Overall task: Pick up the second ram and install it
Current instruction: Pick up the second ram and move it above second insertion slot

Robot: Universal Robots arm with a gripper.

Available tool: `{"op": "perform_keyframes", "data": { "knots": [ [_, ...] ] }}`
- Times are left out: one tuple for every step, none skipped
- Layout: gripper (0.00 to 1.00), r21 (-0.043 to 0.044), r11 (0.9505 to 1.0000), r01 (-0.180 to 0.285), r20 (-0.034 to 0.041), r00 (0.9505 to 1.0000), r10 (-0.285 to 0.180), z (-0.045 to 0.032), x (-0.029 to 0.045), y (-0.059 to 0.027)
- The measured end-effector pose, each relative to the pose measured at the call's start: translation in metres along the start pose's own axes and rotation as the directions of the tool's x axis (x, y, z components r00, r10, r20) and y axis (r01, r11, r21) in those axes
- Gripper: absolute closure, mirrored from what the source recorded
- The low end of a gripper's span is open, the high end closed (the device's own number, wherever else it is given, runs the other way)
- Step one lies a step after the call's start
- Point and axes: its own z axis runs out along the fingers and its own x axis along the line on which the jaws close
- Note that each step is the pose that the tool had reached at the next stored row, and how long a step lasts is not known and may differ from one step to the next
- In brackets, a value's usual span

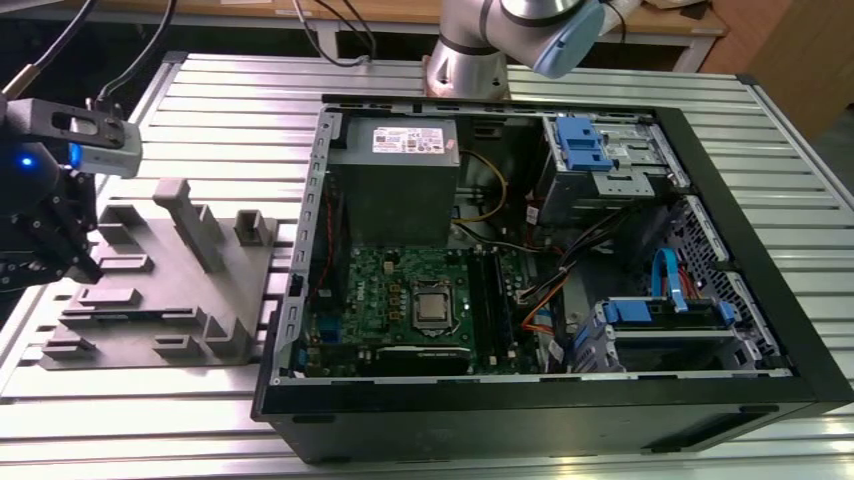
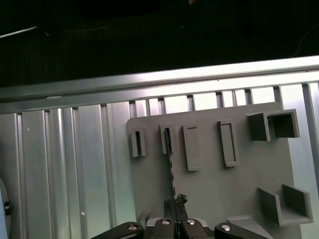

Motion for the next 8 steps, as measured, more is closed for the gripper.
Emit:
{"op": "perform_keyframes", "data": {
  "knots": [
    [0.93,-0.0006,1.0000,0.007,0.0048,1.0000,-0.007,0.0004,0.0000,-0.0001],
    [0.93,-0.0011,0.9998,0.017,0.0086,0.9998,-0.017,0.0007,0.0000,-0.0001],
    [0.93,-0.0013,0.9996,0.029,0.0122,0.9995,-0.029,0.0013,0.0000,-0.0002],
    [0.93,-0.0016,0.9992,0.040,0.0158,0.9991,-0.040,0.0019,0.0000,-0.0002],
    [0.93,-0.0019,0.9987,0.052,0.0190,0.9985,-0.052,0.0025,0.0000,-0.0002],
    [0.93,-0.0022,0.9980,0.063,0.0212,0.9978,-0.063,0.0031,0.0000,-0.0002],
    [0.93,-0.0023,0.9973,0.073,0.0234,0.9971,-0.073,0.0038,0.0000,-0.0003],
    [0.93,-0.0024,0.9968,0.080,0.0255,0.9964,-0.080,0.0046,0.0000,-0.0003]
  ]
}}
